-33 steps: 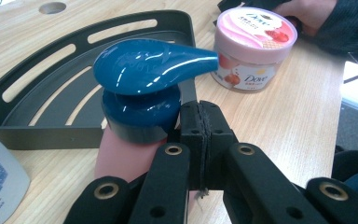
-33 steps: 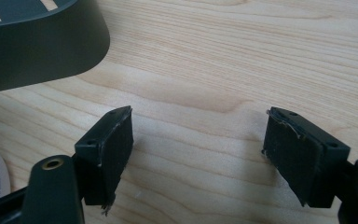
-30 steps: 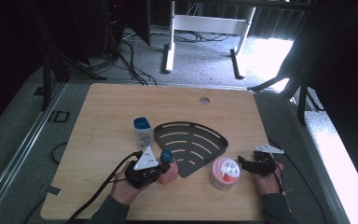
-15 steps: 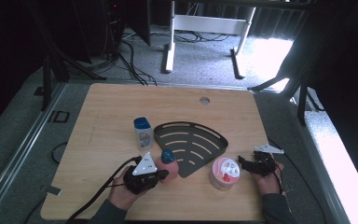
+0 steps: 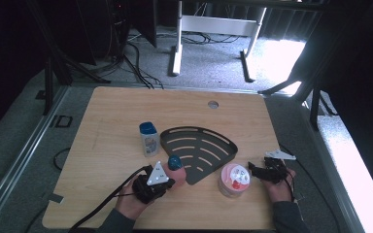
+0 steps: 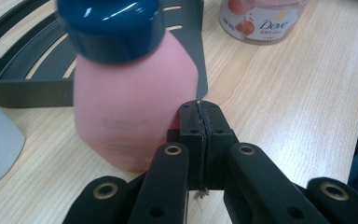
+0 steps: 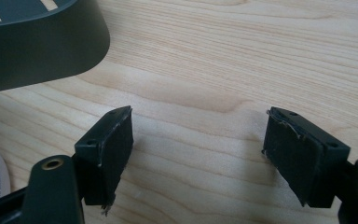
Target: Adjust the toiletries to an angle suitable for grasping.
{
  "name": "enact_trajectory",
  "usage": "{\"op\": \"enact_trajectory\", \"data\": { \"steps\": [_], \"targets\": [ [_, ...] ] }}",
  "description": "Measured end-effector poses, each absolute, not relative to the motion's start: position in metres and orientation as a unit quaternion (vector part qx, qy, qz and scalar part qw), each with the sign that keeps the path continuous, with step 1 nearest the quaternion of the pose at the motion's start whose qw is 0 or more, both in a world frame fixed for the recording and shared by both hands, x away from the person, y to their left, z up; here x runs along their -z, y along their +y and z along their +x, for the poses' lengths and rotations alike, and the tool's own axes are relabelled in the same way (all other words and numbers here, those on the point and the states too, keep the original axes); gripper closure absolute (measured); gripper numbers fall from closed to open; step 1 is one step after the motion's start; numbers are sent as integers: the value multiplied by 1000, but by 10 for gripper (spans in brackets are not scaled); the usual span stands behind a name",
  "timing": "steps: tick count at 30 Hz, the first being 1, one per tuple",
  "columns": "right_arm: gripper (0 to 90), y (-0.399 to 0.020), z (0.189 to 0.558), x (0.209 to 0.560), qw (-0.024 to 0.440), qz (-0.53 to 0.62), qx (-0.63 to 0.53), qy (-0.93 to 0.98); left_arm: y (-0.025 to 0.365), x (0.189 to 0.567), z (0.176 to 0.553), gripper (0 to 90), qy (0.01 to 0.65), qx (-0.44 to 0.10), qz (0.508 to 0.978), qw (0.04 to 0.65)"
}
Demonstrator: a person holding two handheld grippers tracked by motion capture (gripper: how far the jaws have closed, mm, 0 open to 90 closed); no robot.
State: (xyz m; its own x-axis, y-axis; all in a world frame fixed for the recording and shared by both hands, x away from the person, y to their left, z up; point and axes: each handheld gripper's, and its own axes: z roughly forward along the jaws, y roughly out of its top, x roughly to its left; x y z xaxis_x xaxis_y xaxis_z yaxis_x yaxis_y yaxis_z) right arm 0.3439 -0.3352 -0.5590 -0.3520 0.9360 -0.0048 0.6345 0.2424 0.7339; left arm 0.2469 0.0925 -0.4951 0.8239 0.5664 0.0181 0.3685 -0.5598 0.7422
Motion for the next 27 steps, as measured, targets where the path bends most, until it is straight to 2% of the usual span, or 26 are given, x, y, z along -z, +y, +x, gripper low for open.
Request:
{"op": "enact_trajectory", "data": {
  "steps": [10, 14, 18, 27],
  "targets": [
    [236, -335, 344, 559, 229, 521, -328, 754, 104, 497, 250, 893, 299, -144, 867, 372],
    [236, -335, 344, 559, 230, 521, -328, 754, 96, 496, 249, 891, 277, -116, 866, 399],
    [236, -335, 344, 559, 230, 521, -328, 754, 84, 502, 253, 890, 272, -119, 875, 383],
    [236, -335, 344, 559, 229, 521, -328, 754, 89, 502, 252, 895, 283, -148, 879, 353]
  ]
}}
